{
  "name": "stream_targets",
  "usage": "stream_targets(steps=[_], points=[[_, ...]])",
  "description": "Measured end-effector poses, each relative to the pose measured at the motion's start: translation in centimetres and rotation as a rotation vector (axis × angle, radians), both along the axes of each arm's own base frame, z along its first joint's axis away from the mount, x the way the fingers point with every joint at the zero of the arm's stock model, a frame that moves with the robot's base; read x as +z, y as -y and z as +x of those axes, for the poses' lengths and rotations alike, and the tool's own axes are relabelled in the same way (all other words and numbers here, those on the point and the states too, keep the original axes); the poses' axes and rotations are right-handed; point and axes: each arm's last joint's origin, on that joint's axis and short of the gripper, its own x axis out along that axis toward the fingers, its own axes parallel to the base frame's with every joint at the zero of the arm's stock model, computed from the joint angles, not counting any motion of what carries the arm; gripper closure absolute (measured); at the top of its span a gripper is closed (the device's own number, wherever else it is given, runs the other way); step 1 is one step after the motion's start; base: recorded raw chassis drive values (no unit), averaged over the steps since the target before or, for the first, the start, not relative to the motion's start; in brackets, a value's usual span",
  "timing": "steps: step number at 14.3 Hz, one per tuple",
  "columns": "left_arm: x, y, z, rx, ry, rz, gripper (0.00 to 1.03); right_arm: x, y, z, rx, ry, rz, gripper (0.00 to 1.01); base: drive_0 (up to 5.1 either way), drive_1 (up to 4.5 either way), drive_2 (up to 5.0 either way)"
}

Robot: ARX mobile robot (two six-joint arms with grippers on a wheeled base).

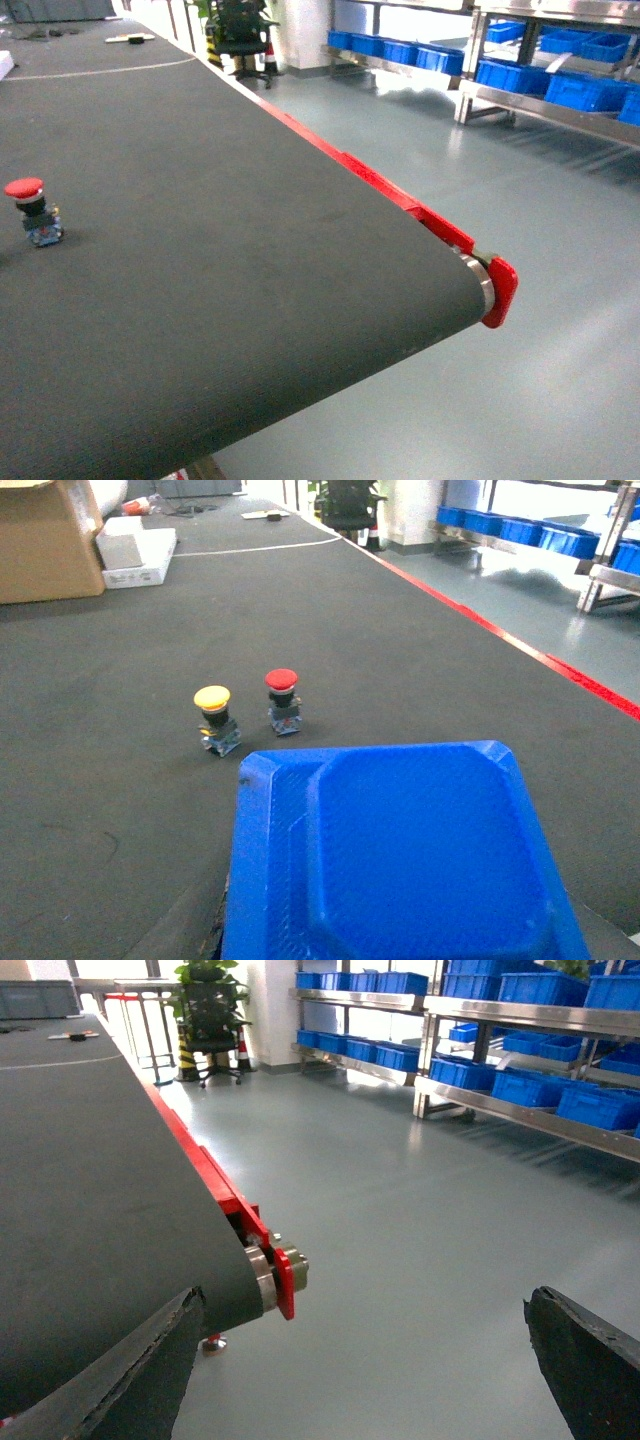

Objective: Pick blue part to blue bin on bottom shelf

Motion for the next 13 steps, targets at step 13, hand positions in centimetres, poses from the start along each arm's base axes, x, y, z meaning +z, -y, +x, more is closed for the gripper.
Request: stream_targets(steps=[13], points=[[0.0, 0.0, 0.0, 0.0, 0.0, 0.001, 0.59, 0.0, 0.0, 0.0, 0.0, 0.0, 0.0, 0.03, -1.6, -1.6, -1.6]])
